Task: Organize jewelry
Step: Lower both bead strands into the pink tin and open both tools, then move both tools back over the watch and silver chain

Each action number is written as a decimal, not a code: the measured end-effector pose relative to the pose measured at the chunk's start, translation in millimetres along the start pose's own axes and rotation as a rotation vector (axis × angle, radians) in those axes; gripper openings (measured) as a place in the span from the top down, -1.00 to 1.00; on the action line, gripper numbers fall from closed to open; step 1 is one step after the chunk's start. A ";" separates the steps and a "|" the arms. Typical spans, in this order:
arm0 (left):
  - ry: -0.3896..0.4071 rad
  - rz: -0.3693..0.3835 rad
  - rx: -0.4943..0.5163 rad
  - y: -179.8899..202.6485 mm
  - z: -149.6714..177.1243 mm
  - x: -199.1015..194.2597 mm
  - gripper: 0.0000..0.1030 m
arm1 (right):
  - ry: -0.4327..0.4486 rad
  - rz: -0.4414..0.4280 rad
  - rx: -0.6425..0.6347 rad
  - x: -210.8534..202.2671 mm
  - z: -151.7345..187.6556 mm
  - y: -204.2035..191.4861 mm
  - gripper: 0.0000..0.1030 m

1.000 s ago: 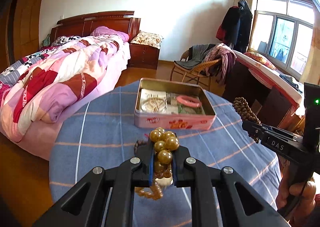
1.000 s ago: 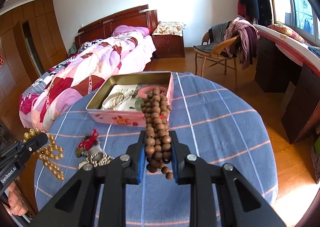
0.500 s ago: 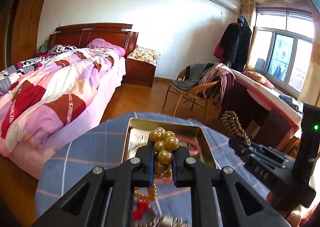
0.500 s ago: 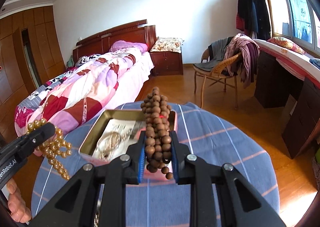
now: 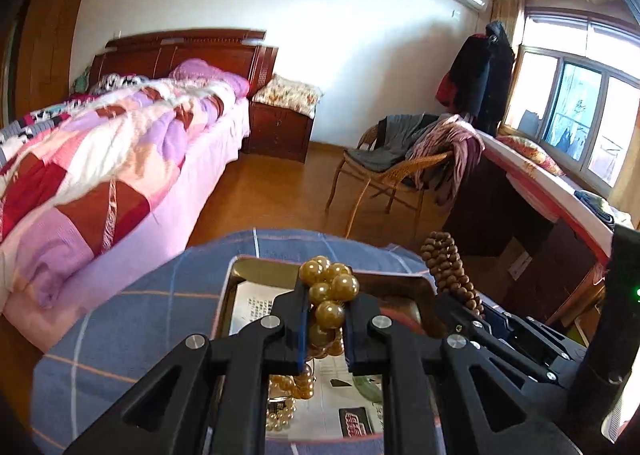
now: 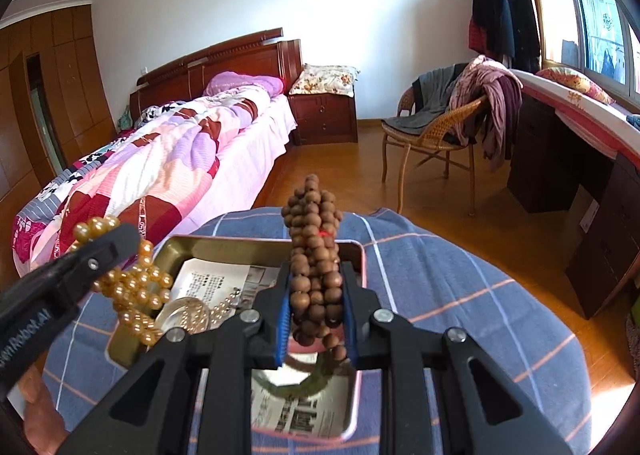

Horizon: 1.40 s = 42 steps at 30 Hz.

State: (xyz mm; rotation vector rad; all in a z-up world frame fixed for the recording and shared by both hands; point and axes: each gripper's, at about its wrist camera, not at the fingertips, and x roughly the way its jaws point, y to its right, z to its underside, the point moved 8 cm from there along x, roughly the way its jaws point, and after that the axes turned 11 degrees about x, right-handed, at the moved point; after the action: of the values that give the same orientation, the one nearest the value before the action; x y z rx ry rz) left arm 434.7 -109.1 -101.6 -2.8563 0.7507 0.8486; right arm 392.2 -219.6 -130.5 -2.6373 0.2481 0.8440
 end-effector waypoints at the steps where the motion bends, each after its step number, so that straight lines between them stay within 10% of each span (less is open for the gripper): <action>1: -0.013 -0.005 0.002 0.1 2.4 4.5 0.76 | -0.005 0.004 -0.004 3.2 1.6 0.7 0.52; 13: -0.162 -0.118 0.053 -4.5 28.7 33.3 0.76 | -0.086 0.009 -0.041 25.6 20.1 2.4 0.52; 33: -0.183 -0.169 0.108 -3.3 31.8 41.6 0.77 | -0.101 -0.029 -0.059 28.9 24.2 -2.2 0.51; 38: -0.173 -0.182 0.123 -2.2 30.7 41.0 0.77 | -0.055 -0.088 0.005 16.7 14.9 0.4 0.17; 40: -0.167 -0.173 0.133 1.8 28.6 39.6 0.67 | -0.009 -0.089 0.022 8.2 8.4 3.0 0.03; 42: -0.156 -0.156 0.137 7.9 26.4 36.7 -0.09 | 0.037 -0.080 0.046 1.4 1.8 6.8 -0.23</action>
State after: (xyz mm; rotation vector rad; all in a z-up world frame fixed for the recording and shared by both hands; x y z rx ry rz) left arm 444.5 -126.8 -142.8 -2.6508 0.5379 0.9447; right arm 390.5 -225.2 -134.7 -2.6034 0.1684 0.7555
